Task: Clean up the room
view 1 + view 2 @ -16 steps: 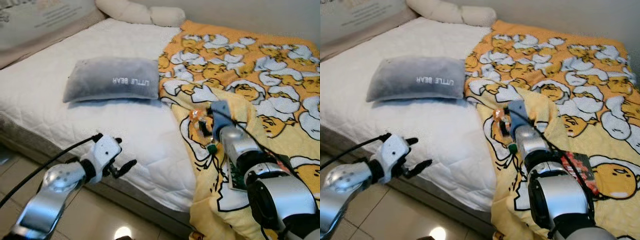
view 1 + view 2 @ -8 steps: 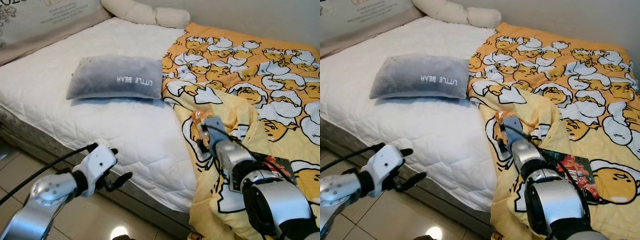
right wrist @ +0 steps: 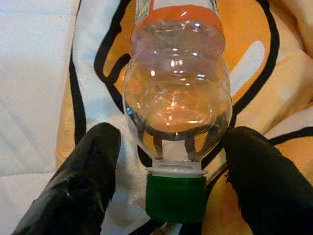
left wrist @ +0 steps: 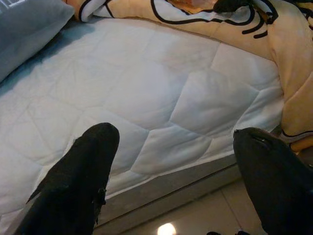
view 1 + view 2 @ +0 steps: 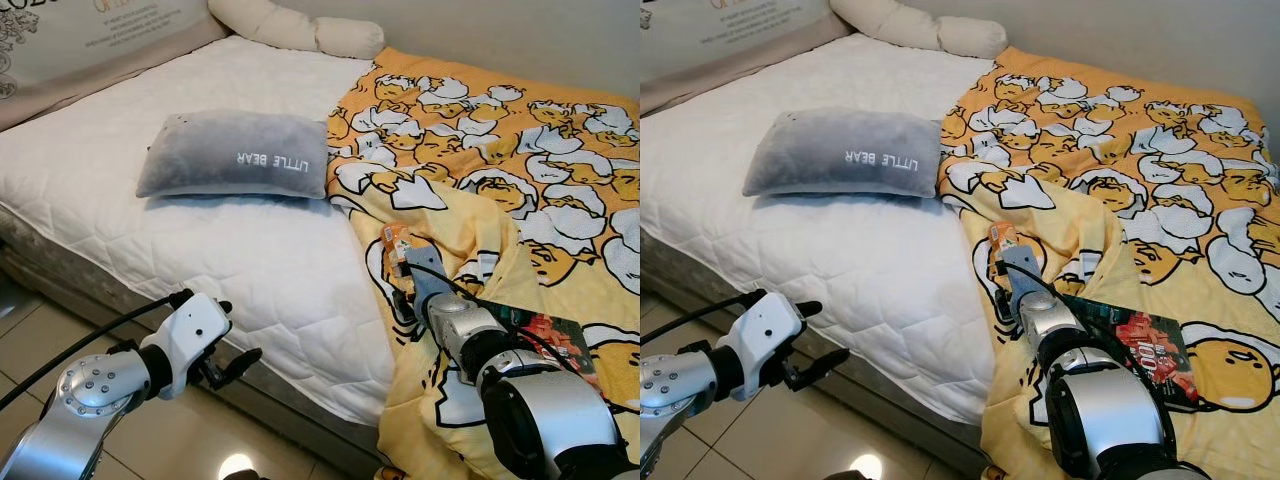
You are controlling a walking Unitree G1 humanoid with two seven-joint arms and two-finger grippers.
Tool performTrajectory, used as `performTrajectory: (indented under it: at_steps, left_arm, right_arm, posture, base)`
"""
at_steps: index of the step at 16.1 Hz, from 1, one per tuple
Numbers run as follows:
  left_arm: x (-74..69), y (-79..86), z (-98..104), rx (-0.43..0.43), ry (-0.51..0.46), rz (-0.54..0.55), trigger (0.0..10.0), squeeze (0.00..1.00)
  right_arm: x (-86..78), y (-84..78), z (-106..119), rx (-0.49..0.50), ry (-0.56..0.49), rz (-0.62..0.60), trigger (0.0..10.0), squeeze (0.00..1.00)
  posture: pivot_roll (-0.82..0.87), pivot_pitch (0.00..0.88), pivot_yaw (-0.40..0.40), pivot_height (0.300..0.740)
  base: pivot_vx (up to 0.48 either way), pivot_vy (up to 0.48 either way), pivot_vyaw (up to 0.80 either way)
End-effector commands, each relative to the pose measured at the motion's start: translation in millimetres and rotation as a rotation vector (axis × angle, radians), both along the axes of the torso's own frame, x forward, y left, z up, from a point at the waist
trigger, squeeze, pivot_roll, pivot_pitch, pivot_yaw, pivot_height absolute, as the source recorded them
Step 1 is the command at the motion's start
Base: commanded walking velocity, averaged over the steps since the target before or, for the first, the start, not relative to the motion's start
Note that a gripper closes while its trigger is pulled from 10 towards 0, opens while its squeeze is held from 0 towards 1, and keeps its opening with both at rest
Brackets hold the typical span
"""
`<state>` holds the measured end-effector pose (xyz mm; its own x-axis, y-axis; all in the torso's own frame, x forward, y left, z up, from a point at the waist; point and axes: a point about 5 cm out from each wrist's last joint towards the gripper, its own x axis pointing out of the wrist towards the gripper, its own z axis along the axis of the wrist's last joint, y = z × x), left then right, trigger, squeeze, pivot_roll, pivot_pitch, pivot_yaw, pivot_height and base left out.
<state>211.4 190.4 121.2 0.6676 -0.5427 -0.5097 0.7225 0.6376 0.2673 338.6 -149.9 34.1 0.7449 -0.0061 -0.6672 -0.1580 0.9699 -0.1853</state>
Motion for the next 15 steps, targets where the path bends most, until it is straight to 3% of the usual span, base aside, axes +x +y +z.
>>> performTrajectory:
  at_steps: [1,10,15]
  left_arm:
    - [-1.6,0.0,4.1,0.007,-0.010,-0.005,10.0,0.00]
    - [2.2,-3.1,3.4,0.011,-0.011,-0.003,10.0,0.00]
    - [7.3,-5.3,-0.1,0.003,-0.023,0.012,10.0,0.00]
  right_arm:
    - [-2.2,-2.0,-2.5,0.008,0.018,-0.021,0.0,0.00]
    - [-2.5,-3.9,-2.8,0.025,0.015,-0.037,0.0,0.00]
    - [-1.5,-6.7,-1.5,0.090,0.005,-0.099,0.0,0.00]
  posture:
    - [0.11,0.000,-0.042,0.740]
    - [0.11,0.000,-0.039,0.740]
    - [0.10,0.000,-0.029,0.740]
  base:
    - [0.000,0.000,0.00]
    - [0.000,0.000,0.00]
    - [0.000,0.000,0.00]
